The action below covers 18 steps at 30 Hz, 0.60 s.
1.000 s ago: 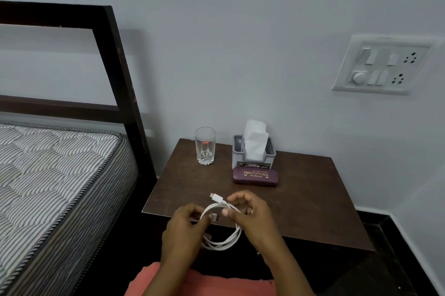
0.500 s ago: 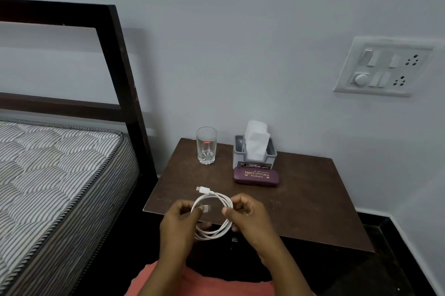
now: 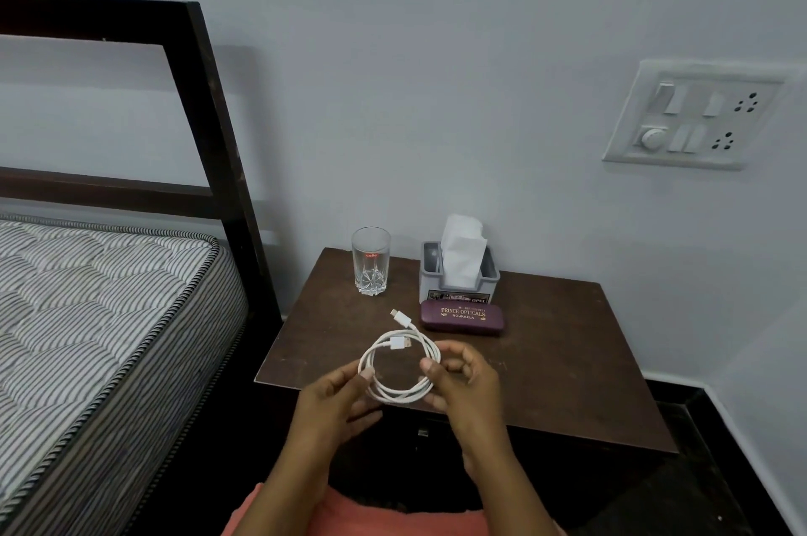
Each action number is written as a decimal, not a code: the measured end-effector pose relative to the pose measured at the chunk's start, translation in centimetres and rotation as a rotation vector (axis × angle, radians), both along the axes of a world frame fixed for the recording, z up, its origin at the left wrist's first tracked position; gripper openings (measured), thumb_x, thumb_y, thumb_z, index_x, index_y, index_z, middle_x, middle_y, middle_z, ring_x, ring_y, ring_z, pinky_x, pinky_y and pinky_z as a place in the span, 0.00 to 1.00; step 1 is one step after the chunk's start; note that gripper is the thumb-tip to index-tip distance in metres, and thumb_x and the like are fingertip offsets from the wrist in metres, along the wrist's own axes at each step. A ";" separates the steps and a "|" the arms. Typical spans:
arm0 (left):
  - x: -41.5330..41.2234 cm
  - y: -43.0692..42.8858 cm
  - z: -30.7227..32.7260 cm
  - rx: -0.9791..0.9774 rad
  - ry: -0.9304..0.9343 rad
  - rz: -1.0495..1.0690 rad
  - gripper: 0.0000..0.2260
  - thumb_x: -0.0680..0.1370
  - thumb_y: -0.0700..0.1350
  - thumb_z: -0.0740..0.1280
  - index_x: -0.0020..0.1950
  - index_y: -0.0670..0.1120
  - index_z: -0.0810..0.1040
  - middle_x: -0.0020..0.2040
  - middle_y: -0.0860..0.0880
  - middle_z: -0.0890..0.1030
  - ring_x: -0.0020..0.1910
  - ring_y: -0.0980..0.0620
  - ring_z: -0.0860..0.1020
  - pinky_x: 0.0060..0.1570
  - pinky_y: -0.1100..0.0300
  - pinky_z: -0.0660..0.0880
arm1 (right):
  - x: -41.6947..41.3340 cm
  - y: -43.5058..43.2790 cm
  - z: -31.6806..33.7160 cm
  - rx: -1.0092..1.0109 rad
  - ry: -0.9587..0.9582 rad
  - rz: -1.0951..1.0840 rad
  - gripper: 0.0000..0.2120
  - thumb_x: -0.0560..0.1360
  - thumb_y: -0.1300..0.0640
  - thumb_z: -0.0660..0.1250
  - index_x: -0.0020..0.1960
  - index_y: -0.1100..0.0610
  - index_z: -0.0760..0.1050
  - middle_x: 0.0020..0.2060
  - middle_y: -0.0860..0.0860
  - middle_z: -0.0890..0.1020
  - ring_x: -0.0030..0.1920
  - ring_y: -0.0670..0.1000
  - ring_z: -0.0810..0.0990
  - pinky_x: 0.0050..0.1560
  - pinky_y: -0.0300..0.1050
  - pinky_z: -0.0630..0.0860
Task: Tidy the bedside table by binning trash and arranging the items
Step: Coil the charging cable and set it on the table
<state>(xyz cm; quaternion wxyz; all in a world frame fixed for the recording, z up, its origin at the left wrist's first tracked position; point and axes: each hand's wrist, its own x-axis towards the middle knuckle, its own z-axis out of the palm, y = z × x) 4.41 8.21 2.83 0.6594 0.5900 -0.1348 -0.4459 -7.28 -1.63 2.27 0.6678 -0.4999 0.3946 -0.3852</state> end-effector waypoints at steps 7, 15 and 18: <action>1.7 -1.4 -1.2 0.011 -0.044 0.094 0.06 0.77 0.38 0.65 0.52 0.43 0.80 0.36 0.48 0.86 0.34 0.55 0.84 0.33 0.67 0.79 | 1.7 -0.9 -1.9 0.048 0.002 -0.008 0.13 0.73 0.67 0.67 0.56 0.60 0.77 0.47 0.60 0.81 0.46 0.54 0.84 0.45 0.43 0.82; 3.3 -4.6 -2.4 -0.008 -0.115 0.021 0.09 0.74 0.32 0.67 0.51 0.42 0.81 0.36 0.48 0.86 0.34 0.55 0.83 0.32 0.67 0.78 | 3.3 -3.4 -3.7 0.108 -0.022 -0.040 0.16 0.73 0.70 0.66 0.59 0.62 0.76 0.45 0.58 0.81 0.42 0.51 0.82 0.40 0.38 0.81; 4.3 -5.8 -3.1 0.004 -0.142 0.063 0.11 0.73 0.31 0.67 0.52 0.41 0.80 0.40 0.45 0.85 0.35 0.55 0.83 0.32 0.67 0.78 | 4.0 -4.4 -4.5 0.141 -0.030 -0.021 0.16 0.73 0.71 0.65 0.60 0.64 0.76 0.45 0.60 0.81 0.42 0.51 0.82 0.39 0.36 0.80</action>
